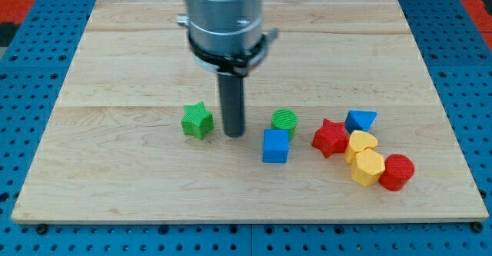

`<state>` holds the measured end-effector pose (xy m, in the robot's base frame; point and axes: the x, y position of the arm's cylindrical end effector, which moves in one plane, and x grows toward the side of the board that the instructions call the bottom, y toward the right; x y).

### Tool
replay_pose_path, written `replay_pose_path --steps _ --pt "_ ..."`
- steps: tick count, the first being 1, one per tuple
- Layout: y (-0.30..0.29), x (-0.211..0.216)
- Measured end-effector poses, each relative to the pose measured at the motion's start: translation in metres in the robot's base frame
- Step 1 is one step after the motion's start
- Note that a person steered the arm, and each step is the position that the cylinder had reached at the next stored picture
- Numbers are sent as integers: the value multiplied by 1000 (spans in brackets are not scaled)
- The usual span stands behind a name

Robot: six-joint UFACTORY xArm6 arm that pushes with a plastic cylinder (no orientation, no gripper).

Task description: Slide the green star closer to group of blocks at the bottom right

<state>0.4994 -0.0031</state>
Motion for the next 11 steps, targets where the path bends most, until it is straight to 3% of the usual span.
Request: replay_pose_path --steps 2,3,4,6,7,8,9,11 --pt "80 47" --pt "39 67" --pt "-43 81" --pt "-132 -13" --pt "-106 -40" --pt "-39 -35" --pt "-26 -6" --pt "-90 20"
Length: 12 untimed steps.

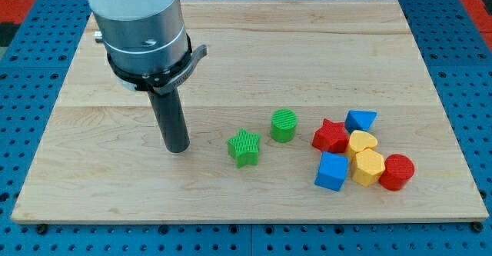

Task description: Slide the green star closer to group of blocks at the bottom right

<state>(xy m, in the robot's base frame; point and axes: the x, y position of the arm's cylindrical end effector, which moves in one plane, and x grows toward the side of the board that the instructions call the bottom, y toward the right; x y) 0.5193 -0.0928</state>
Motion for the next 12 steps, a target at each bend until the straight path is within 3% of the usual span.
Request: replay_pose_path --steps 2,3,4,5,6,7,9,11,12 --pt "115 2" --pt "56 23" --pt "53 -7" --pt "71 -41" --pt "69 -41" --pt "107 -40" --pt "142 -8" --pt "80 19" --pt "106 57"
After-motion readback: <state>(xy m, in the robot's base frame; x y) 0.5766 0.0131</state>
